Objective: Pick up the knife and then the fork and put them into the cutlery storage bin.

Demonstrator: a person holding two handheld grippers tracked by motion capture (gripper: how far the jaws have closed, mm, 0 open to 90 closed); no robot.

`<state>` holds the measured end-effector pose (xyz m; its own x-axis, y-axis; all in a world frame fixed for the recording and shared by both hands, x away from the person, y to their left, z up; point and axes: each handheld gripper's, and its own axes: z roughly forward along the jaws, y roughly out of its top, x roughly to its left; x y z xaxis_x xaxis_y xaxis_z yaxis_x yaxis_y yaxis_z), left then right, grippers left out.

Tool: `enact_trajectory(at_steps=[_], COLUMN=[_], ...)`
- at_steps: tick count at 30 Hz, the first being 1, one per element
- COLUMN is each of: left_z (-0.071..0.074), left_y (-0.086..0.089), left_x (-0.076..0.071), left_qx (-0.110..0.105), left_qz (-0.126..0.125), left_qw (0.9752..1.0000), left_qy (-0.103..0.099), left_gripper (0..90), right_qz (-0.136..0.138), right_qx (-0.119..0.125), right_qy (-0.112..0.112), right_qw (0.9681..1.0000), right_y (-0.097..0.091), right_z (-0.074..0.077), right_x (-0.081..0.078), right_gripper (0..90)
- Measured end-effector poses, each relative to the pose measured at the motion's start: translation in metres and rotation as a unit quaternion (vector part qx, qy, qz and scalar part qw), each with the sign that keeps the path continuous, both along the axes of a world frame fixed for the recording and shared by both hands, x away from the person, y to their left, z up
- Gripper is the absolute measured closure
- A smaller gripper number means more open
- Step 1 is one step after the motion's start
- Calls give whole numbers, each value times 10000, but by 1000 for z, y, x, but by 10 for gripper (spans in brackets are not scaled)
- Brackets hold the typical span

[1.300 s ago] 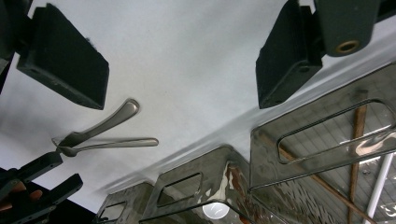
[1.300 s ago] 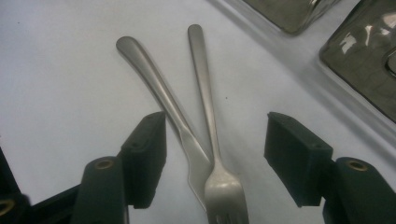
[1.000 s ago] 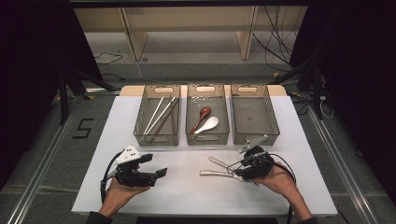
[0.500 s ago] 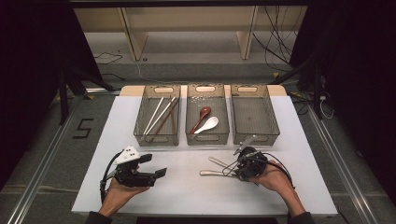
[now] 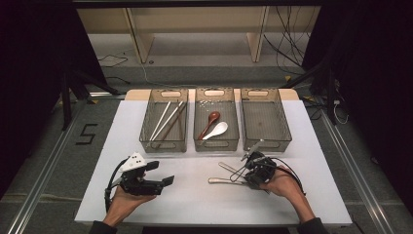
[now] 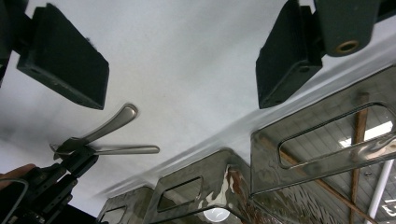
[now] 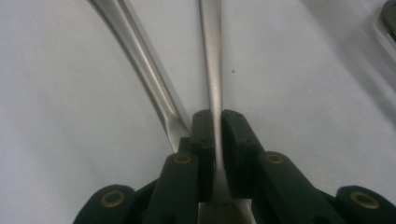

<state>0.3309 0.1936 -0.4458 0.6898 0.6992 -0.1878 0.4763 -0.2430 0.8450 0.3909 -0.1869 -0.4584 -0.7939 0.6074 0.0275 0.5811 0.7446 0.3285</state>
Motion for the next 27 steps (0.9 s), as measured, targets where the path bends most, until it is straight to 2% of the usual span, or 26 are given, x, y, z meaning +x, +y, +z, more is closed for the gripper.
enact_trajectory(at_steps=[6, 12, 15, 19, 27], left_z=[0, 0, 0, 1, 0], left_y=[0, 1, 1, 1, 3], left_x=[0, 0, 0, 0, 0], left_qx=[16, -7, -10, -20, -109], left_qz=[-3, 22, 22, 32, 96], left_qw=[10000, 10000, 10000, 10000, 9999], left_qy=[-9, -5, -6, -33, -76], left_gripper=[170, 170, 170, 170, 170], right_qz=[16, 30, 42, 43, -89], right_qx=[-141, -90, 28, 146, 636], right_qy=[6, 16, 27, -72, -361], right_qw=[9999, 10000, 10000, 9999, 9973], right_y=[4, 2, 1, -1, -11], right_z=[0, 2, 5, 13, 43], right_x=[0, -1, -2, -3, -2], right_gripper=[856, 861, 861, 862, 862])
